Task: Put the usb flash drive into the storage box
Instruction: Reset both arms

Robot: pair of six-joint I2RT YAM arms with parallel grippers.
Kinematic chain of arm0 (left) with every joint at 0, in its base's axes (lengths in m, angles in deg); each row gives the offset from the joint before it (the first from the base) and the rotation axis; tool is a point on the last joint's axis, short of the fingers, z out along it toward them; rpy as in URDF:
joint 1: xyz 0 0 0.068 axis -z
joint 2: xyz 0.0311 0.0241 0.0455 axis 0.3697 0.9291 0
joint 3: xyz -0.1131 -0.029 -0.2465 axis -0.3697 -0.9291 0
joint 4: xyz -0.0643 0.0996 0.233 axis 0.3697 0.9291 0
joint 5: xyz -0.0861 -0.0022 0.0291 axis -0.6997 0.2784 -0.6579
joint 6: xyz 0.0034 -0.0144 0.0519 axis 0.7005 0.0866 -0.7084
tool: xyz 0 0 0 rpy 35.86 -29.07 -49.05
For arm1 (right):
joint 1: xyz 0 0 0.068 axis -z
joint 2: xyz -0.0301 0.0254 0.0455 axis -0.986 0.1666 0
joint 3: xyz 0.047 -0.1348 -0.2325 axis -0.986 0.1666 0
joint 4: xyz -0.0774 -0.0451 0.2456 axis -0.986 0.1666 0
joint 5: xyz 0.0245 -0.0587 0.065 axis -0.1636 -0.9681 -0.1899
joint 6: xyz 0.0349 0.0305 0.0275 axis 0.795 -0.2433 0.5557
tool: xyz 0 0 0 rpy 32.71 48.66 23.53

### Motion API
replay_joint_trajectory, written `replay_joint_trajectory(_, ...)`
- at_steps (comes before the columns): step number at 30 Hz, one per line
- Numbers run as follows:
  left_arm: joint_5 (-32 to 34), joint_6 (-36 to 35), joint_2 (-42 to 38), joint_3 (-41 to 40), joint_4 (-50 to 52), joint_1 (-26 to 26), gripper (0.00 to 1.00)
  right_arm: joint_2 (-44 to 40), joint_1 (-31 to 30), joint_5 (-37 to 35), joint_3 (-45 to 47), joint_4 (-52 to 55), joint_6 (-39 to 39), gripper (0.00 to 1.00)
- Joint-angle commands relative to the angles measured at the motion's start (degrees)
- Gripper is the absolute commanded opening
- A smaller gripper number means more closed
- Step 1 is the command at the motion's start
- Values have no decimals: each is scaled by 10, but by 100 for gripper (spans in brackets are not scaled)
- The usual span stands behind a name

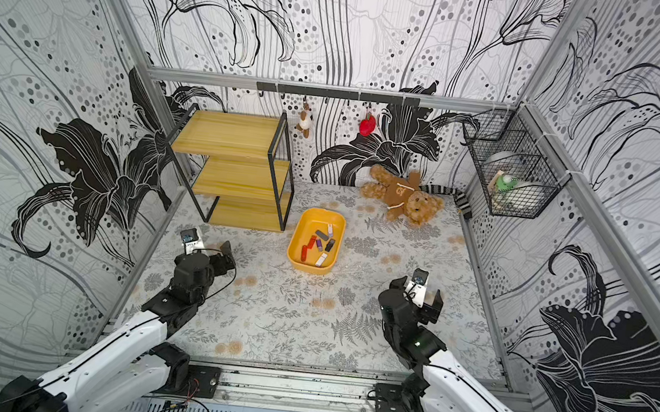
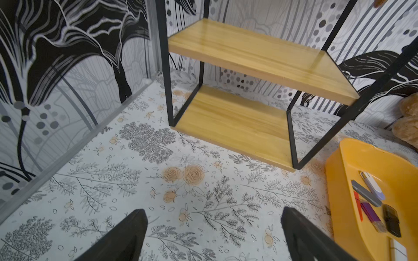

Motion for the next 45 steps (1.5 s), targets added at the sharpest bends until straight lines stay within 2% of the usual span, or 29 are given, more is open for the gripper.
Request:
replay_joint_trajectory(1, 49, -77, -1, -56, -221, -3, 98, 72, 20, -44, -2, -95, -39, 95)
replay_joint_trajectory(4, 77, -120, 64, -102, -392, -2, 97, 145, 51, -13, -2, -171, -67, 95)
replay_joint_trajectory(6, 73, -150, 137, -107, -478, -2, 97, 180, 86, 29, 8, -245, -92, 95)
replay_joint_trajectory(8, 63, -179, 227, -99, -564, -4, 97, 207, 130, 64, 23, -332, -123, 95)
replay_joint_trajectory(10, 63, -184, 323, -93, -656, -7, 97, 230, 186, 132, 37, -418, -148, 95)
replay_joint_trajectory(11, 59, -209, 369, -85, -707, -11, 98, 245, 222, 170, 38, -457, -159, 95)
replay_joint_trajectory(12, 78, -192, 362, -72, -679, -12, 98, 262, 249, 203, 37, -489, -173, 95)
replay_joint_trajectory(13, 55, -158, 334, -60, -597, -26, 98, 281, 267, 225, 35, -529, -189, 95)
replay_joint_trajectory(14, -10, -157, 332, -62, -587, -46, 98, 306, 287, 256, 32, -564, -196, 95)
replay_joint_trajectory(15, -14, -163, 343, -72, -621, -49, 98, 321, 305, 298, 18, -545, -174, 95)
replay_joint_trajectory(16, -16, -159, 343, -80, -645, -54, 98, 352, 311, 335, 15, -582, -188, 95)
replay_joint_trajectory(17, -30, -147, 334, -78, -621, -61, 98, 382, 311, 351, 6, -613, -214, 95)
replay_joint_trajectory(18, -51, -146, 337, -75, -616, -69, 98, 388, 307, 364, -4, -596, -224, 95)
replay_joint_trajectory(19, -75, -145, 346, -78, -633, -78, 98, 384, 307, 377, -5, -578, -211, 95)
replay_joint_trajectory(20, -103, -133, 353, -83, -635, -93, 98, 378, 308, 378, 11, -610, -216, 95)
replay_joint_trajectory(22, -81, -148, 389, -94, -716, -97, 98, 367, 308, 389, 52, -675, -224, 95)
replay_joint_trajectory(23, -88, -127, 363, -86, -649, -97, 98, 361, 307, 394, 70, -699, -226, 95)
replay_joint_trajectory(25, -85, -145, 386, -91, -699, -96, 98, 364, 303, 412, 98, -753, -237, 95)
replay_joint_trajectory(27, -81, -133, 368, -96, -673, -95, 98, 365, 300, 420, 107, -770, -240, 95)
replay_joint_trajectory(28, -80, -142, 377, -100, -693, -94, 98, 371, 301, 441, 109, -775, -241, 95)
replay_joint_trajectory(29, -77, -147, 382, -103, -714, -92, 98, 392, 305, 454, 105, -771, -231, 95)
replay_joint_trajectory(30, -77, -140, 375, -101, -699, -92, 98, 441, 307, 444, 94, -851, -257, 95)
replay_joint_trajectory(31, -77, -137, 373, -98, -686, -92, 98, 434, 308, 447, 78, -794, -248, 95)
replay_joint_trajectory(32, -79, -136, 376, -92, -678, -92, 98, 396, 322, 470, 61, -686, -218, 95)
replay_joint_trajectory(34, -81, -137, 377, -91, -682, -93, 98, 418, 327, 475, 64, -747, -231, 95)
replay_joint_trajectory(35, -79, -135, 375, -91, -677, -93, 98, 404, 329, 482, 56, -701, -223, 95)
replay_joint_trajectory(45, -80, -136, 376, -90, -678, -93, 98, 406, 335, 490, 54, -707, -222, 95)
